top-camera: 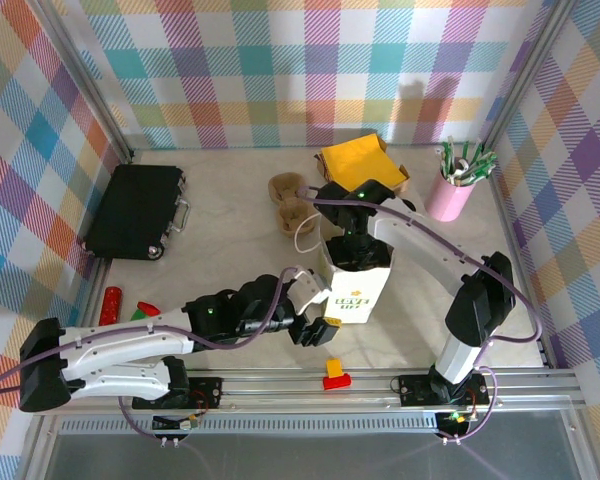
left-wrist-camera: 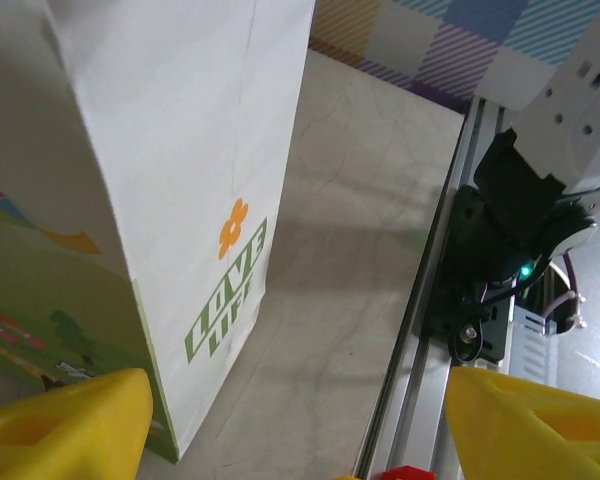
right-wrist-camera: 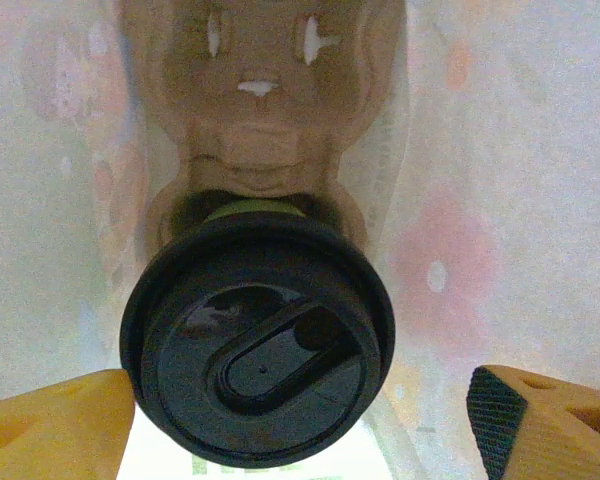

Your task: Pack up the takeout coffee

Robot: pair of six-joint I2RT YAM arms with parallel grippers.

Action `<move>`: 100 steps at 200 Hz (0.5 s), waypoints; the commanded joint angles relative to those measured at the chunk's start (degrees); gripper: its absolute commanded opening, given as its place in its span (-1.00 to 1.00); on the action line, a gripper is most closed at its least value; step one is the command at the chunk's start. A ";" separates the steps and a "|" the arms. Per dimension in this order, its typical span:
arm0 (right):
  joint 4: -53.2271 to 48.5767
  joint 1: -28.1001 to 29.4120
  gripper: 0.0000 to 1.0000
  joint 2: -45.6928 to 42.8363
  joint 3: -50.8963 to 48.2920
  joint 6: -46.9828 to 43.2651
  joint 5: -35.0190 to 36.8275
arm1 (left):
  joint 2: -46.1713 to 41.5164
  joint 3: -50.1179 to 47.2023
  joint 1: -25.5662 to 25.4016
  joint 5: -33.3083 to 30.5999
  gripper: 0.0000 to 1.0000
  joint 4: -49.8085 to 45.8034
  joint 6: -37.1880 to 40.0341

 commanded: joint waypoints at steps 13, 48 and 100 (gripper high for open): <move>-2.67 -0.16 0.75 -2.05 3.29 -0.54 -0.01 | -2.61 3.69 -0.32 -1.21 0.55 -6.01 -1.44; -2.65 -0.16 0.74 -1.48 3.45 -0.36 -0.06 | -3.81 7.33 -0.33 -1.07 0.56 -9.25 -2.85; -1.97 -0.16 0.74 -1.34 2.56 -0.09 -0.36 | -3.51 16.13 4.37 -3.85 0.57 -18.28 -12.74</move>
